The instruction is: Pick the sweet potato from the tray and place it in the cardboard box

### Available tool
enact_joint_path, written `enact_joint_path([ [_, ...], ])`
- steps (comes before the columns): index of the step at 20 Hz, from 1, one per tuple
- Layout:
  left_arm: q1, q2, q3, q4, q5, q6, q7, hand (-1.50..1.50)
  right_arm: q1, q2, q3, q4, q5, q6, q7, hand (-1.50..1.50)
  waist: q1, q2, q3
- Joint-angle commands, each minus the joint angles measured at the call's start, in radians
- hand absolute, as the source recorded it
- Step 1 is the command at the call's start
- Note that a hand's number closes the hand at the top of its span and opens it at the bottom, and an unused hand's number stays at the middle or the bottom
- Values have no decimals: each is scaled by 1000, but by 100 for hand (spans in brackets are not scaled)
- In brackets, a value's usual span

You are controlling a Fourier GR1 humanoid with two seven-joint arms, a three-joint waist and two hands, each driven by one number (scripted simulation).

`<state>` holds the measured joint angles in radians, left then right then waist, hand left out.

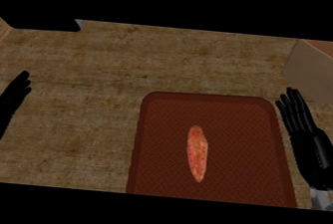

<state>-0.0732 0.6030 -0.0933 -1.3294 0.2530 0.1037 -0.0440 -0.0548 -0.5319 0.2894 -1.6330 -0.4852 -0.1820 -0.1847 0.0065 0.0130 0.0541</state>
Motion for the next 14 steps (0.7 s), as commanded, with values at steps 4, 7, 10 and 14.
enact_joint_path([
  [4, -45, 52, 12, -13, -136, 134, 63, 0, -76, 55, 103, 54, -60, 194, 31, -150, 15, -8, -52],
  [7, -25, 41, -2, 11, -122, 109, 48, 0, -223, -198, 141, -13, 278, 221, -37, -150, 62, -59, -86],
  [10, -52, 5, -14, 34, -166, 175, 65, 0, -163, -160, 308, 101, 480, 208, -119, -150, 23, -3, -53],
  [14, -5, -14, -15, 30, -174, 182, 58, 0, -91, 33, 210, 371, 215, 347, -434, -150, 27, -3, -50],
])
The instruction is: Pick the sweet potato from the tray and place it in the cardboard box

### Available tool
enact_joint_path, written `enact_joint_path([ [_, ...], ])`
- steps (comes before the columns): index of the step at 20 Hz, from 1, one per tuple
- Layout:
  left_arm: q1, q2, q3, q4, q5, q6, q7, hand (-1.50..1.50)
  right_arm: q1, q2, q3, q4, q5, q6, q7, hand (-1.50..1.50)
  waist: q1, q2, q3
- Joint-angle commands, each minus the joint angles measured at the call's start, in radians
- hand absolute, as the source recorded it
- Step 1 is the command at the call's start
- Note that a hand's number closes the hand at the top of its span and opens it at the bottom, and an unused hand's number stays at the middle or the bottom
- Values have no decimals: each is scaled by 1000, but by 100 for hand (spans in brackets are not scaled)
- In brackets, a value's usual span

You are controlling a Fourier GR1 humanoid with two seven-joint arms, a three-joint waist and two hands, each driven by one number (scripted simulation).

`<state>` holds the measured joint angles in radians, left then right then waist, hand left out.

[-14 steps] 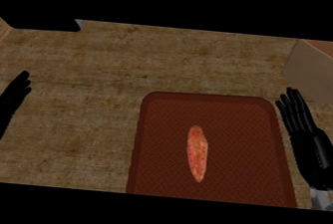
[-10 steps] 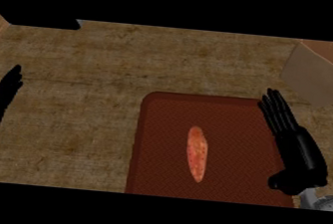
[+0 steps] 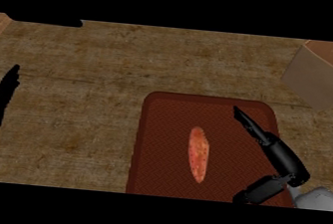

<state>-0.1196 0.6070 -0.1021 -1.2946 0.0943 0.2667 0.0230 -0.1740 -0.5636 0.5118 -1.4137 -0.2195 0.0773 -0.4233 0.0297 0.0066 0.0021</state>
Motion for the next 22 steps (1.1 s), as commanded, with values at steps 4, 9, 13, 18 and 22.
enact_joint_path([
  [4, 10, -25, 7, 5, -36, 20, -10, 0, -143, 99, -37, 414, 55, 196, -393, -150, -2, 1, 0],
  [9, 4, -56, -15, -14, -70, 57, 27, 0, -277, -7, -2, 381, 265, 80, -298, -150, -4, -4, -1],
  [13, -3, -56, 0, 8, -69, 43, 19, 0, -368, -39, 66, 344, 366, 144, -171, -150, -14, -7, -3],
  [18, 7, -43, 13, -12, -71, 20, 49, 0, -421, -49, 139, 318, 478, 229, -72, -150, -17, -8, -2],
  [22, 17, -65, 13, -4, -87, 30, 25, 0, -508, 41, 199, 356, 546, 320, 55, -150, -11, -6, -2],
])
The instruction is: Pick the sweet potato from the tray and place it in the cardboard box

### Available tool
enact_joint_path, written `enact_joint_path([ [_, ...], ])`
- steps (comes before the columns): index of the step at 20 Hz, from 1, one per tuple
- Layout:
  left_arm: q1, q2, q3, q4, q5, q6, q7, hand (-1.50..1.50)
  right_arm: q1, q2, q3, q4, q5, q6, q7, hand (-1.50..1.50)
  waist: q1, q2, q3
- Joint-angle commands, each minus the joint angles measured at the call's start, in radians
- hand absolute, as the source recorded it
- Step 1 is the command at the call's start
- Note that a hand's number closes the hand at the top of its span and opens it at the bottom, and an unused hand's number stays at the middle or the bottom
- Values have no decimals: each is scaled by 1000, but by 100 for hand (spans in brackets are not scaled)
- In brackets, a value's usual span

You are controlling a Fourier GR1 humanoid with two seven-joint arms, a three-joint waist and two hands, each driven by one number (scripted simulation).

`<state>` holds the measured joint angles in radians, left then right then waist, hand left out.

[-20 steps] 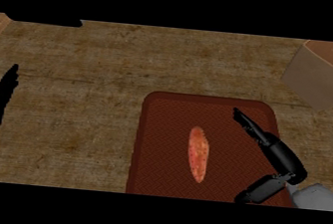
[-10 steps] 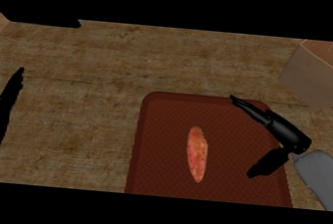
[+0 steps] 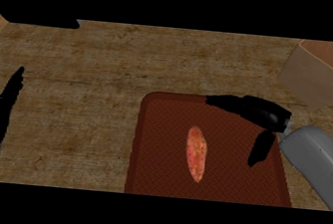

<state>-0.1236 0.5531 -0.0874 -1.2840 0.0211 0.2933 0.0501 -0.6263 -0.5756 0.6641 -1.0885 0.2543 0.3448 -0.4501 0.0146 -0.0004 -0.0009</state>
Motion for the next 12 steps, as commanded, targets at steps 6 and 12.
enact_joint_path([
  [6, 12, -17, 19, -72, -32, -19, 64, 0, -95, 134, 5, -10, 128, 148, 222, -150, -7, -1, 1],
  [12, 51, -16, 96, -6, -46, -74, -47, 0, 30, 180, -16, -110, 240, 149, 243, -150, -14, -1, 1],
])
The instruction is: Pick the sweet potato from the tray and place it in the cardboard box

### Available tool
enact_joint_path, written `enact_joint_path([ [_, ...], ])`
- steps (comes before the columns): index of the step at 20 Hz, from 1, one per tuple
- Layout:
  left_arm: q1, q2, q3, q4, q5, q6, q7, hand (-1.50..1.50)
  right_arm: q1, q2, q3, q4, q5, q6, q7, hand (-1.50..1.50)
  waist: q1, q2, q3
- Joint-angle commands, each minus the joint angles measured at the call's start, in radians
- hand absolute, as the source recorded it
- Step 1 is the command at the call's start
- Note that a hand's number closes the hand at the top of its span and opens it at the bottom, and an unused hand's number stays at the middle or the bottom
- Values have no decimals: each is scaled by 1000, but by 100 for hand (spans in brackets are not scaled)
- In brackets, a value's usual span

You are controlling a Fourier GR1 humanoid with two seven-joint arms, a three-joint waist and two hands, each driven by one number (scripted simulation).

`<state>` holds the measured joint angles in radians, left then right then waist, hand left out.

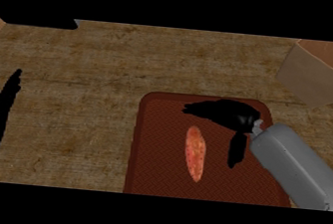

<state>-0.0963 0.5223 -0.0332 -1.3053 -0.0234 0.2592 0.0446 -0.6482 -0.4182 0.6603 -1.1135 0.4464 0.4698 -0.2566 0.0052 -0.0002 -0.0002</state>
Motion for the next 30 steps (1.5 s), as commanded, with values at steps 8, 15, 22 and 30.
enact_joint_path([
  [8, 19, -28, 99, 37, -33, -84, -64, 0, 60, 93, -115, -3, 157, 75, -44, -150, -1, 1, 0],
  [15, 33, -74, 83, -92, -99, -59, 48, 0, 163, 86, -146, -134, 181, 144, -103, -150, -1, -1, 0],
  [22, -42, -53, 154, 12, -98, -143, 23, 0, 173, 139, -193, -282, 220, 277, 13, -150, -5, 0, 0],
  [30, -6, -98, 154, -59, -138, -127, 61, 0, 242, 244, -146, -283, 342, 287, 164, -150, -4, -1, 0],
])
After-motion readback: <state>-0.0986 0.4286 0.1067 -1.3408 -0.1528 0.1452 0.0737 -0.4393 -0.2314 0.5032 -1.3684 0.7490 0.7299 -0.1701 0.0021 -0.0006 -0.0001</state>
